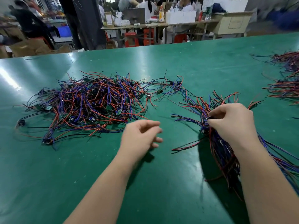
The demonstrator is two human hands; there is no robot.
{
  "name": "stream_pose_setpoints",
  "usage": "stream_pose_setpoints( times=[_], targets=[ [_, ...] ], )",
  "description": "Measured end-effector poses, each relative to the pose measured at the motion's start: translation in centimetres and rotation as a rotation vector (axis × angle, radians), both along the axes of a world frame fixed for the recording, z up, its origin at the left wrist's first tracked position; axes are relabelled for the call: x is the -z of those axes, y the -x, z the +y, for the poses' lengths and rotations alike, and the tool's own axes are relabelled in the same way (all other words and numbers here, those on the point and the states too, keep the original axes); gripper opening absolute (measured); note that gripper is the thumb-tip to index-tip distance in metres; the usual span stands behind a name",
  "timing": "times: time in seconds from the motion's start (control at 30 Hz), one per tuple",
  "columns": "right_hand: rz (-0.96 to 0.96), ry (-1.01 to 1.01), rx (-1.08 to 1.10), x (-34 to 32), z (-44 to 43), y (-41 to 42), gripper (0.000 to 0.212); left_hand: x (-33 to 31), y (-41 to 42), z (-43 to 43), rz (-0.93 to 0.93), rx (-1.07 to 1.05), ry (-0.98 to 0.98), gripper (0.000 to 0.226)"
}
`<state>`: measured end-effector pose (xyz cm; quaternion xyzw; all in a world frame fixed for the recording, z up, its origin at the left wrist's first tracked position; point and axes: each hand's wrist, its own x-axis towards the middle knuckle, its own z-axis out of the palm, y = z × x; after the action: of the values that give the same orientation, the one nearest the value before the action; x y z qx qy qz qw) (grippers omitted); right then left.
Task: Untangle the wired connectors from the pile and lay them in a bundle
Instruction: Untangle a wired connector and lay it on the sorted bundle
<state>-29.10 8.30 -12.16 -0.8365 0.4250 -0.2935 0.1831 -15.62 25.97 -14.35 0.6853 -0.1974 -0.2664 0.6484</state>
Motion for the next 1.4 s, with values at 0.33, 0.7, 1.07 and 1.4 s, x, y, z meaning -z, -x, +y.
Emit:
stream_pose_setpoints(
  times=[0.33,0.7,1.07,1.4],
  targets=[
    [0.055,0.096,-0.056,1.4,-0.9,-2.0,0.005,1.8,-4.3,1.9,-0.849,-0.301,-0.619,0.047],
    [0.194,0.176,-0.115,1.0,0.9,-1.9,0.02,2.2,-5.5,2.4,-0.909,-0.351,-0.862,0.022],
    [0.302,-0.011,-0.377,0.8,3.3,-1.9,0.022,0.2,-4.8,2.8,-0.94,-0.524,-0.237,0.006],
    [0.04,0.046,-0.292,0.2,4.0,-1.8,0.013,-1.2,-3.7,3.0,-0.921,-0.548,-0.09,0.002]
  ],
)
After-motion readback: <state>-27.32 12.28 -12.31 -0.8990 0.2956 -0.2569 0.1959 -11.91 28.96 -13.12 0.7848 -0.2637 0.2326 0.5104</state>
